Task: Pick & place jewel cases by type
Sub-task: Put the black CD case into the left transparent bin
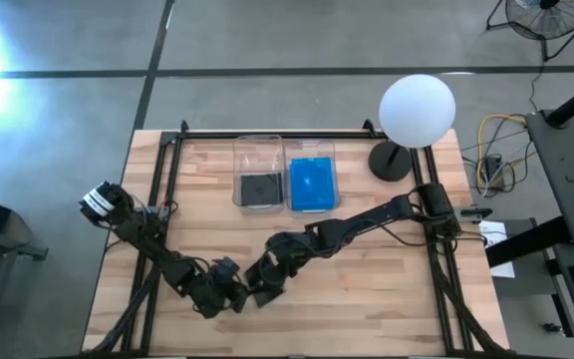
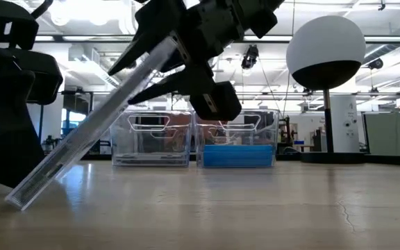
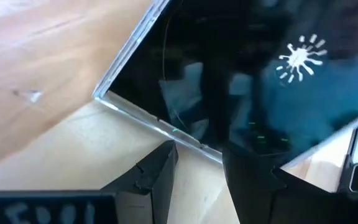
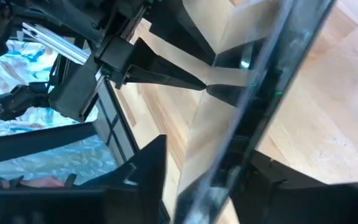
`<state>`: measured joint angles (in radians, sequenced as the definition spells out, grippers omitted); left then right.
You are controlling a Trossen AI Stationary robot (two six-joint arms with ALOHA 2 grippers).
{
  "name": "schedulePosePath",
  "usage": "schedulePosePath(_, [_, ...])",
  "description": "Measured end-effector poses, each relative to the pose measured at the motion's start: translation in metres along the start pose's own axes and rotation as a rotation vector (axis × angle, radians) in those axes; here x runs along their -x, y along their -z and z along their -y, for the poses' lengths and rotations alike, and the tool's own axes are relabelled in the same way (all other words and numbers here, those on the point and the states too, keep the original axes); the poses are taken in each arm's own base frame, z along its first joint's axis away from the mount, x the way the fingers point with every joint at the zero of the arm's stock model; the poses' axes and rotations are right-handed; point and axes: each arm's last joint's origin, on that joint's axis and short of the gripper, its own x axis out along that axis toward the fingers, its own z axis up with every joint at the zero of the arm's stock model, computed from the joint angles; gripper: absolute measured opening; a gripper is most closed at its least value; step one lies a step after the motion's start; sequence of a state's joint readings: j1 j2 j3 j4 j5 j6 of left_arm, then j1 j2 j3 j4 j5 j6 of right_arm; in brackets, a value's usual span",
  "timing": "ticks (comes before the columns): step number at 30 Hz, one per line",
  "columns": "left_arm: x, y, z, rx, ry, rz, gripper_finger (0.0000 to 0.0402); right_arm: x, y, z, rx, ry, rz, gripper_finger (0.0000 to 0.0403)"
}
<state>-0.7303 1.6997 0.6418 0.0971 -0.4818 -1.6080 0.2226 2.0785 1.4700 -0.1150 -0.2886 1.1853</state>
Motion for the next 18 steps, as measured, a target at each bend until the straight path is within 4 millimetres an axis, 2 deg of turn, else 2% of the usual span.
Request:
schedulePosePath(8, [0.000, -0.001, 0.001, 0.002, 0.007, 0.031, 0.0124, 0.000, 0.000, 0.002, -0.068, 0.010, -0.002, 0.0061])
schedulePosePath(12, [0.005, -0.002, 0.004, -0.009, 0.034, 0.064, 0.0124, 0.000, -0.002, 0.003, -0.146, 0.015, -0.001, 0.0045])
schedulePosePath(18, [0.015, 0.000, 0.004, -0.096, 0.035, 0.122, 0.0124, 0.002, -0.005, 0.005, -0.176, 0.012, -0.017, 0.0045])
